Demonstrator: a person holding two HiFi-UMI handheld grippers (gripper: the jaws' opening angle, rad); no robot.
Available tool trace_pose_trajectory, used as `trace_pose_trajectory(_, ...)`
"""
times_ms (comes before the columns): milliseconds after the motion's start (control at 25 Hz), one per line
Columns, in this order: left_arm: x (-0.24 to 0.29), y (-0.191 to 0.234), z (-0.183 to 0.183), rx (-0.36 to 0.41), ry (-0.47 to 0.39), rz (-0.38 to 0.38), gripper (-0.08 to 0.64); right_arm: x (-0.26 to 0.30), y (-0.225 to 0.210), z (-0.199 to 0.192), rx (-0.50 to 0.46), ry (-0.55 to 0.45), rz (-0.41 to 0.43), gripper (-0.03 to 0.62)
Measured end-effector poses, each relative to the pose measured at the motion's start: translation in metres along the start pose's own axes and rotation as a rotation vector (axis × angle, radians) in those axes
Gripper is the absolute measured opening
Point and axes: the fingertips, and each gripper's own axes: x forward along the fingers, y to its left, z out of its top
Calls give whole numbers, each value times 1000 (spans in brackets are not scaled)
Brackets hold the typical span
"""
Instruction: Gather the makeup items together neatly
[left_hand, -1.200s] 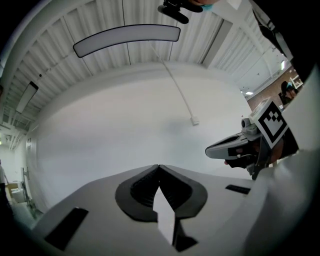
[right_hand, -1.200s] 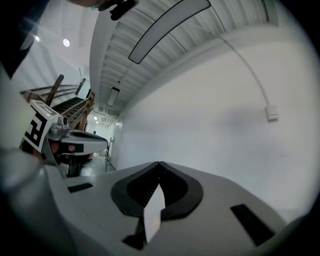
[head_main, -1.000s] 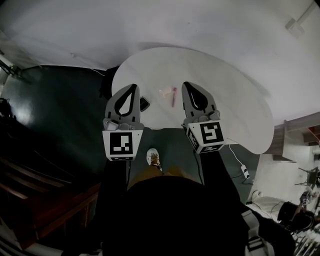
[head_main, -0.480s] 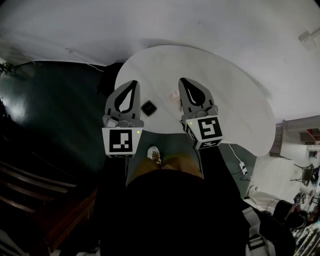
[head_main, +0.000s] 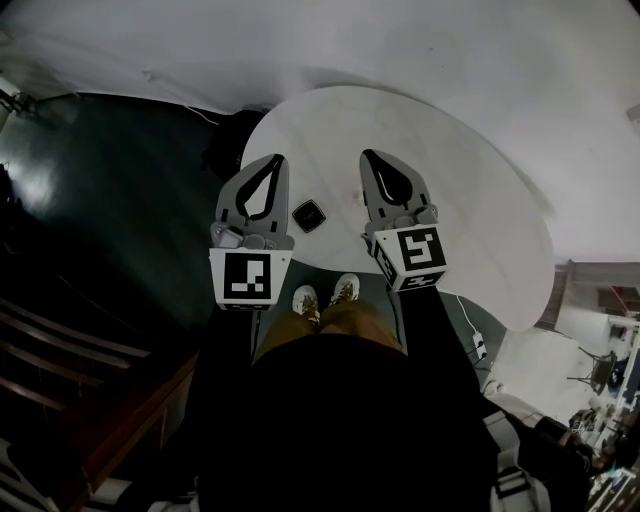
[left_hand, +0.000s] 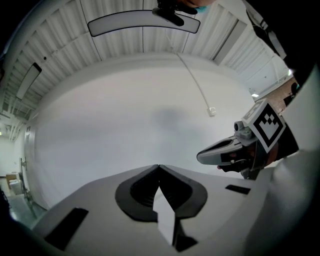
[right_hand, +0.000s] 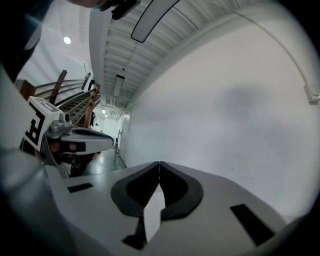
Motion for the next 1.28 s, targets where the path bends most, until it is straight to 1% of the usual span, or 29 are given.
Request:
trace_pose_trajectory(120,-2,5,-6,-18,13,20,17,16,14,-13,-38,51,93,26)
trace_pose_trajectory(240,-6,9,-15,-32,37,40,17,31,38,-29,-128,121,228,28)
trace_pose_trajectory(320,-8,13,-19,-43,44,55,17,41,57,-49,-221,178,327,28)
trace_pose_trajectory(480,-14,20,-28,-39,71,78,17,53,93,-98,-452,271,517,40)
trace_pose_trajectory(520,-15,22,-29,-43,74,83,17,54,101,-111,-529,290,564,90)
trace_pose_trajectory(560,-16,24,-31,-47,75,89,17,54,109,-124,-614,308,616,125)
trace_pose_trajectory(640,-19,29,-33,-54,82,104,17,51,124,-152,-778,351,736,144)
trace_pose_trajectory(680,-21,31,-35,-56,89,109,17,48,129,-168,-844,383,803,171)
trace_pose_trajectory(760,-23,33,-37,-53,101,114,17,38,136,-202,-930,481,945,239)
trace_pose_trajectory(800,-25,33,-38,-53,105,115,17,32,138,-217,-957,535,1009,282)
trace_pose_trajectory(840,-26,33,-39,-55,108,117,17,28,138,-231,-981,581,1063,302)
trace_pose_trajectory(920,-30,33,-42,-61,114,123,17,23,139,-252,-1019,650,1134,314)
trace_pose_trajectory(1080,-34,33,-45,-73,125,136,17,24,137,-282,-1040,764,1204,325)
trace_pose_trajectory(1280,-38,36,-49,-77,132,159,17,26,132,-308,-1083,869,1272,327)
